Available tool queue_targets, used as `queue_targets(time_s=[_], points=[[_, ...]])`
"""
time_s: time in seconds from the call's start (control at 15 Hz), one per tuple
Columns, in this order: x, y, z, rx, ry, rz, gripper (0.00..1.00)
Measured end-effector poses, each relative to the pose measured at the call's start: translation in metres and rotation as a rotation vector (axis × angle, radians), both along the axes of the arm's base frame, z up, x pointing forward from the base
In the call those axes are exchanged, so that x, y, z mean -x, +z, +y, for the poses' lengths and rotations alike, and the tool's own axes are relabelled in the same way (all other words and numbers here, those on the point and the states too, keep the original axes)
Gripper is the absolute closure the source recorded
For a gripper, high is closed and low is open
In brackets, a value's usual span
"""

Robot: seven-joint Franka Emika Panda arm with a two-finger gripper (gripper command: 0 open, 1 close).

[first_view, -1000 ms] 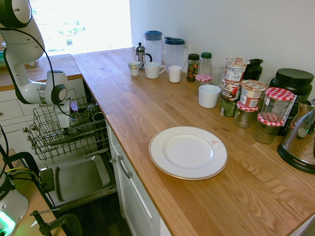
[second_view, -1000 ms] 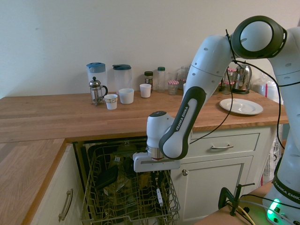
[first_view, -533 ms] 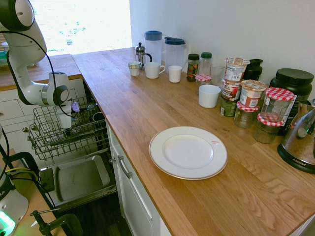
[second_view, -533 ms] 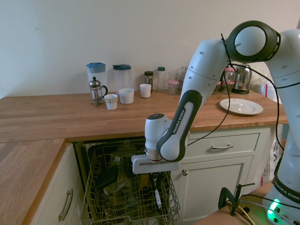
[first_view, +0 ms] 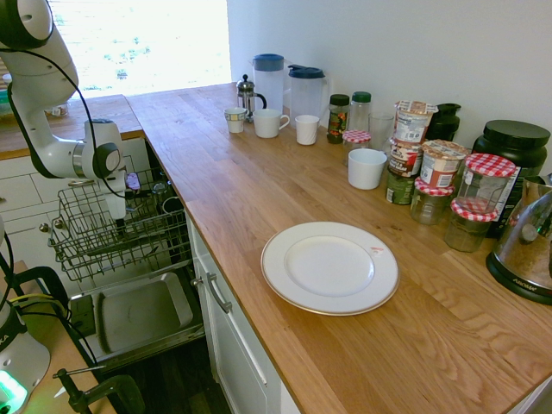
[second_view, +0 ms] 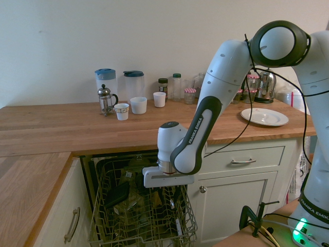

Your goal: Put the spoon in the dishwasher

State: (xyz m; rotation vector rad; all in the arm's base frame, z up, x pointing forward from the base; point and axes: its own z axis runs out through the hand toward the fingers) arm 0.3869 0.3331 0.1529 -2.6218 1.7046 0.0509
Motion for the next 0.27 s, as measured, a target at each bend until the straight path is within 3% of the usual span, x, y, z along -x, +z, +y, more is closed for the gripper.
queue_targets(time_s=[0.27], points=[[0.004,0.062,-0.006,0.032,0.01,-0.032,0.0]])
